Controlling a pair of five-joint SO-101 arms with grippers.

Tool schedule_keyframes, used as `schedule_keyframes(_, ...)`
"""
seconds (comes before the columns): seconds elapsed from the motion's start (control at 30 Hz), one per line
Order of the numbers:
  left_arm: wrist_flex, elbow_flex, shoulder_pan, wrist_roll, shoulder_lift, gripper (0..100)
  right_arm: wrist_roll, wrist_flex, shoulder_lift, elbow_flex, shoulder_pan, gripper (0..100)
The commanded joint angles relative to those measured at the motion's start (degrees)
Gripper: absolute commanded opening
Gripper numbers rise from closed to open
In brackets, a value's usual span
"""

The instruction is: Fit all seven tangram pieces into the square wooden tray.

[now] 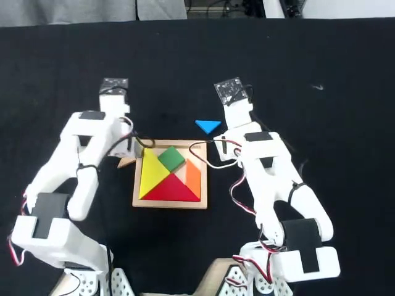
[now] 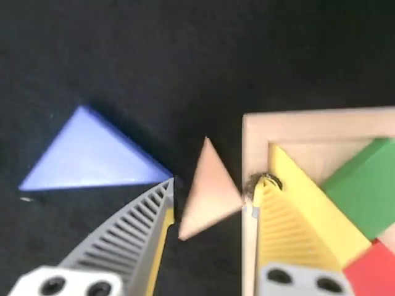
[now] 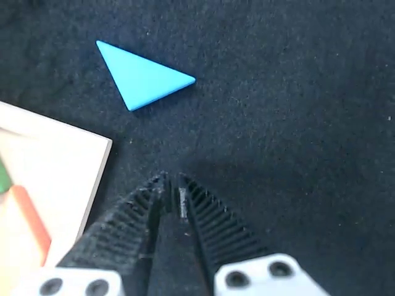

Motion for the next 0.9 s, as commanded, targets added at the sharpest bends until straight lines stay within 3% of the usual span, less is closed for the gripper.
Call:
schedule_keyframes(0.0, -1.1, -2.3, -3.5, -4.8, 0.7, 21, 0.0, -1.0, -3.1, -0.1, 0.6, 1.1)
schedule_keyframes(0.4, 2.6, -2.7, -3.0, -12.8, 0.6, 21, 0.0, -1.1, -3.1, -0.1, 0.6, 1.1)
schedule_keyframes(0.7, 12.4, -9.1, -2.0, -33.1, 1.1, 22, 0.0, -1.1, -3.1, -0.1, 0.6, 1.2)
schedule_keyframes(0.87, 14.6, -11.1, -2.0, -35.4, 1.2, 33, 0.0, -1.1, -3.1, -0.1, 0.6, 1.4)
